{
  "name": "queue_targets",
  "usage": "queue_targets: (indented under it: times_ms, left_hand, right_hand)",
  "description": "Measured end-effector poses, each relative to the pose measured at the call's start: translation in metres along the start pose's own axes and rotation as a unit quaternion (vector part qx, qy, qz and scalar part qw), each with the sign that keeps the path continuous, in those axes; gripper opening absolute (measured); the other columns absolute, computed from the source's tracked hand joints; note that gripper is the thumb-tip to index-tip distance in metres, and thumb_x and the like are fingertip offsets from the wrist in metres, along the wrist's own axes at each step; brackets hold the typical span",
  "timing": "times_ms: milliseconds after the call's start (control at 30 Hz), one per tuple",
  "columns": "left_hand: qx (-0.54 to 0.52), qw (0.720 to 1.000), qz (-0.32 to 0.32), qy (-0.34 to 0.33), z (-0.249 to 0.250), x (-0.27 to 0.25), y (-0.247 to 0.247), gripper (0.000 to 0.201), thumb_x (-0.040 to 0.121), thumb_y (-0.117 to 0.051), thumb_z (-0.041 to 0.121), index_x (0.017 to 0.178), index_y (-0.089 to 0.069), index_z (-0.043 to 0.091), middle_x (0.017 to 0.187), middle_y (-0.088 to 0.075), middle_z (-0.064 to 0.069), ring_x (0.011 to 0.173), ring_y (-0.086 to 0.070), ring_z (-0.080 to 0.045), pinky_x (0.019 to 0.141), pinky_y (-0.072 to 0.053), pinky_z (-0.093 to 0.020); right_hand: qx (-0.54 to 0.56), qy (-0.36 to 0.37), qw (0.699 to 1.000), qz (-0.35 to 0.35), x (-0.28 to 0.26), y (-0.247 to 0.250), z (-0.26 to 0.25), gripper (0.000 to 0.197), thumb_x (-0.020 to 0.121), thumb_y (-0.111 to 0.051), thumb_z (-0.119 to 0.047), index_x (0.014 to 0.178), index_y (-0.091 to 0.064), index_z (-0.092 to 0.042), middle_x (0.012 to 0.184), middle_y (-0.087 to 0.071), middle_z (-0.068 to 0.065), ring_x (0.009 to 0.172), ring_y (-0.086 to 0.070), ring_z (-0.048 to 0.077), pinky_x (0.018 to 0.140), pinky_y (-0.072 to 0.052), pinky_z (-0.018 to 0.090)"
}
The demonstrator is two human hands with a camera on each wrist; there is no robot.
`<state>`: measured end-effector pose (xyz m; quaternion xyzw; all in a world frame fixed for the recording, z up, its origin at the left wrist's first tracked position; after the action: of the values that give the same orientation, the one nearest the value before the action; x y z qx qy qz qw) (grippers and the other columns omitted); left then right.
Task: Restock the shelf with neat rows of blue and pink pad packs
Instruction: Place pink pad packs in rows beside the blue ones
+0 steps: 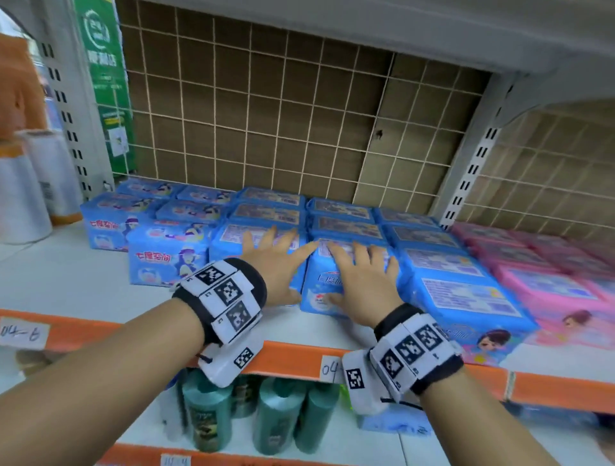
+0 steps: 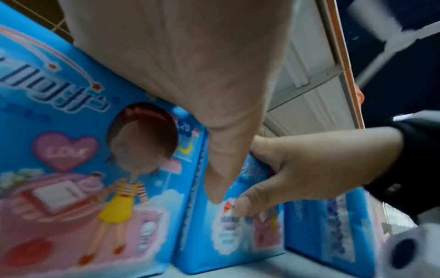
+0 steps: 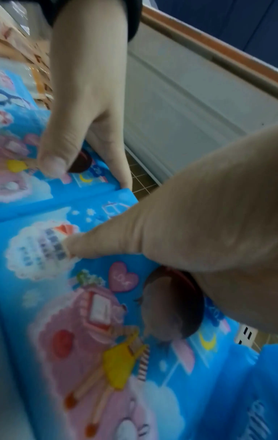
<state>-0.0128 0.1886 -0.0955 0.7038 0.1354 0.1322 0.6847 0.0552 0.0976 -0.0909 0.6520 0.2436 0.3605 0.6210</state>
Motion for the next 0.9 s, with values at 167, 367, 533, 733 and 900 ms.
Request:
queue_targets:
  times_ms: [167, 367, 533, 733, 900]
  left_hand:
    - [-0.032, 0.989, 0.091, -0.109, 0.068, -0.009, 0.02, 0.091, 0.082, -0.051, 0.054, 0.143, 0.016, 0.042, 0.155, 0.017, 0.007, 0.141, 0.021, -0.025, 0.109, 0.009, -0.06]
    - [-0.055, 0.976, 0.07, -0.199, 0.157, -0.004, -0.002, 0.084, 0.081, -0.046, 0.064, 0.141, 0.011, 0.049, 0.156, 0.016, 0.005, 0.143, 0.014, -0.028, 0.108, 0.006, -0.063]
    - [-0.051, 0.981, 0.081, -0.167, 0.161, 0.007, -0.006, 0.08, 0.079, -0.044, 0.07, 0.141, 0.002, 0.051, 0.157, 0.008, 0.005, 0.144, 0.008, -0.029, 0.106, 0.004, -0.065]
    - [-0.045, 0.988, 0.078, -0.128, 0.164, -0.005, -0.002, 0.087, 0.073, -0.042, 0.075, 0.143, 0.002, 0.047, 0.156, 0.013, 0.007, 0.143, 0.012, -0.027, 0.108, 0.004, -0.062]
    - [-0.029, 0.984, 0.112, -0.135, 0.212, -0.016, 0.005, 0.087, 0.078, -0.045, 0.068, 0.144, 0.005, 0.042, 0.155, 0.018, 0.007, 0.142, 0.019, -0.024, 0.108, 0.008, -0.061]
  right_hand:
    - [0.142, 0.035, 0.985, 0.093, -0.047, 0.042, 0.03, 0.067, 0.083, -0.059, -0.043, 0.141, -0.033, -0.02, 0.155, -0.014, 0.009, 0.143, -0.005, 0.028, 0.114, 0.0, 0.047]
    - [0.05, -0.118, 0.973, 0.195, -0.117, 0.045, 0.111, 0.074, 0.076, -0.057, -0.057, 0.138, -0.042, -0.019, 0.147, -0.029, 0.023, 0.136, -0.022, 0.044, 0.109, -0.02, 0.056]
    - [0.056, -0.158, 0.974, 0.151, -0.108, 0.009, 0.128, 0.083, 0.068, -0.071, -0.055, 0.136, -0.045, -0.017, 0.143, -0.035, 0.023, 0.135, -0.023, 0.045, 0.106, -0.012, 0.064]
    - [0.195, -0.058, 0.965, 0.167, -0.12, 0.015, 0.132, 0.071, 0.072, -0.064, -0.05, 0.136, -0.039, -0.028, 0.145, -0.027, 0.006, 0.14, -0.013, 0.019, 0.113, -0.002, 0.043]
    - [0.293, -0.108, 0.898, 0.311, -0.155, 0.041, 0.233, 0.056, 0.084, -0.062, -0.029, 0.132, -0.043, -0.007, 0.141, -0.036, 0.014, 0.135, -0.025, 0.017, 0.11, -0.012, 0.017]
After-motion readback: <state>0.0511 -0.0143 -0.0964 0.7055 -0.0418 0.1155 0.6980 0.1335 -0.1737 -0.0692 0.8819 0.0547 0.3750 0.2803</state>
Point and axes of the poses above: each hand's wrist, its own x-axis towards the middle knuckle, its own y-axis out of the back of the hand, z = x × y, the point moved 10 cm from there along x, towards the middle knuckle
